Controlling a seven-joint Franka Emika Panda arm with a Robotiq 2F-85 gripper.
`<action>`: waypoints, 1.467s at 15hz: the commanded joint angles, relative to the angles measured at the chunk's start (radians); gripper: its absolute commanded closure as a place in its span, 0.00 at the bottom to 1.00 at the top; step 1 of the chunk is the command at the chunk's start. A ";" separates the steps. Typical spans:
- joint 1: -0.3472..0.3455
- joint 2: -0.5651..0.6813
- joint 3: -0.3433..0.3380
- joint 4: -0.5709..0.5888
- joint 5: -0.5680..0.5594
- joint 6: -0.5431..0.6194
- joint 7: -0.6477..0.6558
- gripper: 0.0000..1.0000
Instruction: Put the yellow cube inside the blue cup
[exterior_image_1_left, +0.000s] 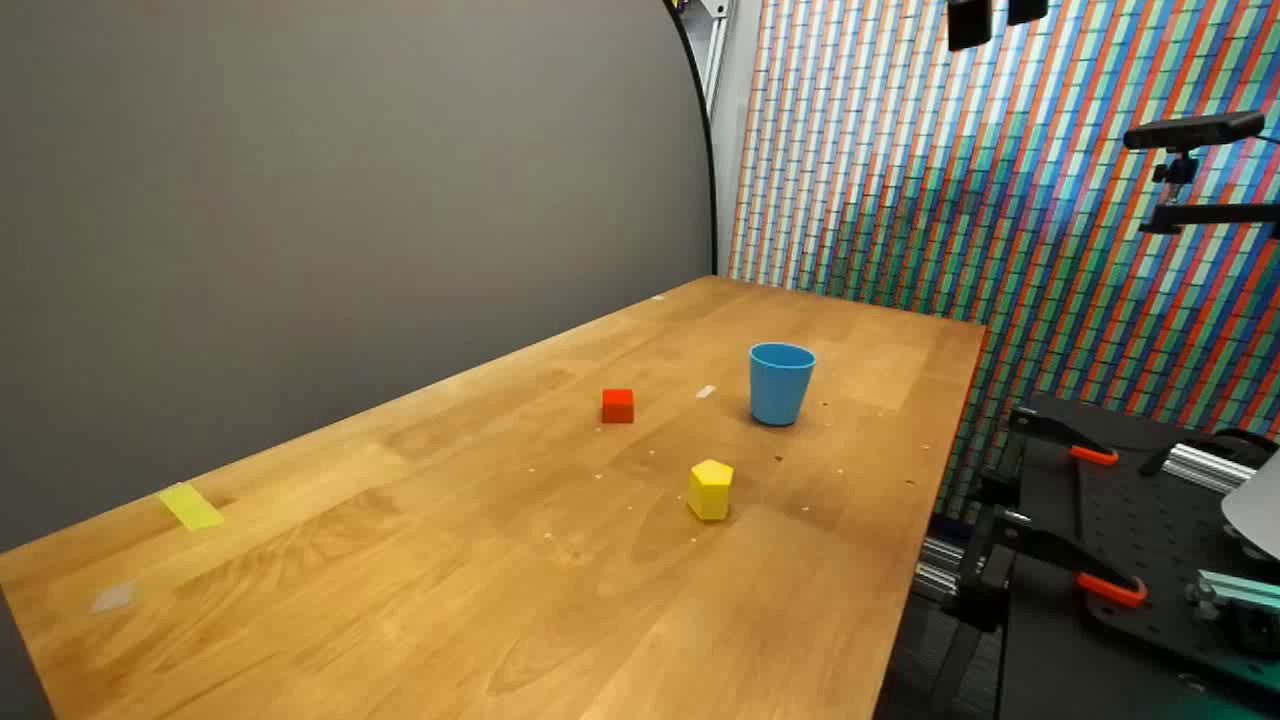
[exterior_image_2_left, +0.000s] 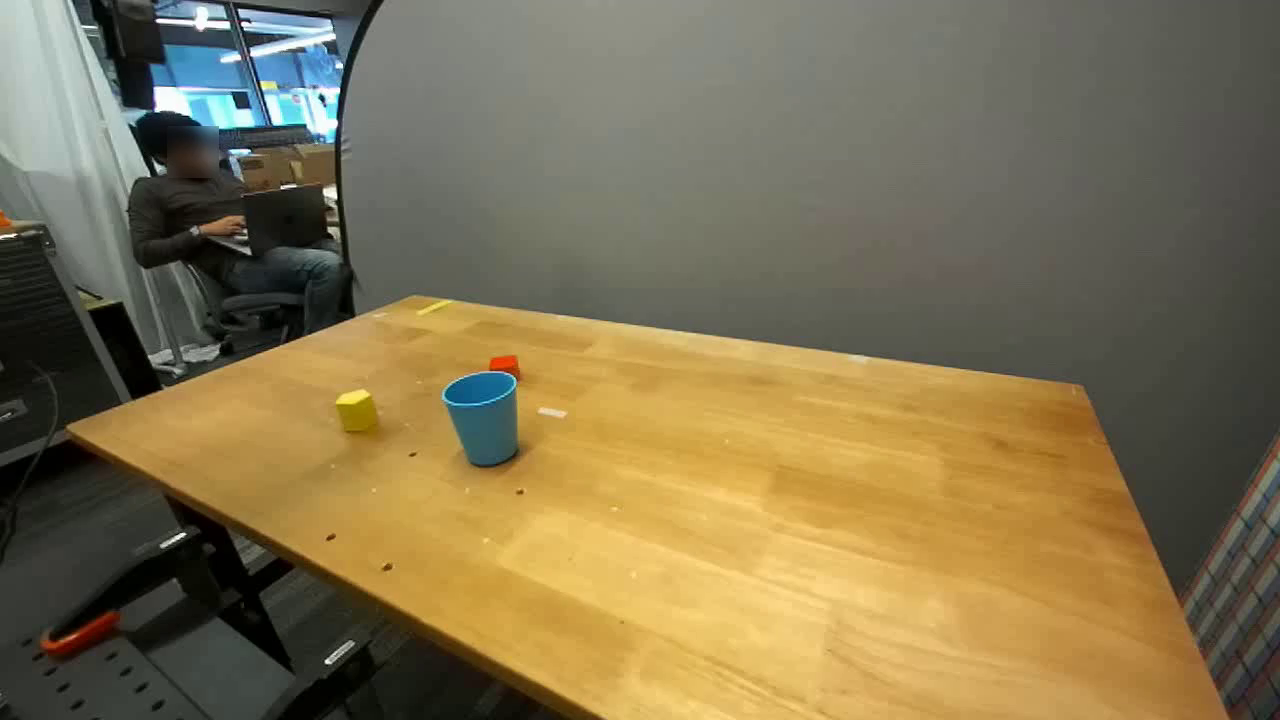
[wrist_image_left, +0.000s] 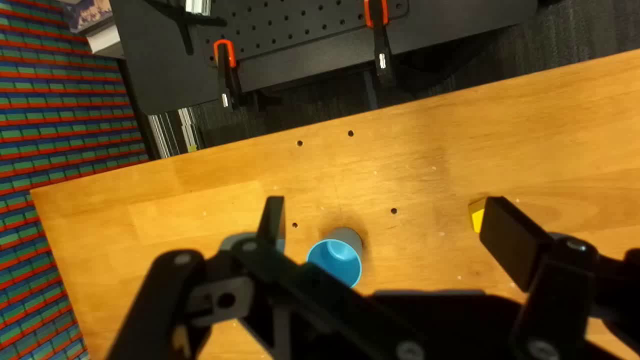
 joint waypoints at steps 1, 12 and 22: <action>0.032 0.007 -0.026 0.004 -0.011 -0.001 0.012 0.00; 0.110 0.226 -0.011 -0.039 0.115 0.379 -0.026 0.00; 0.221 0.588 -0.045 -0.121 -0.075 0.756 0.056 0.00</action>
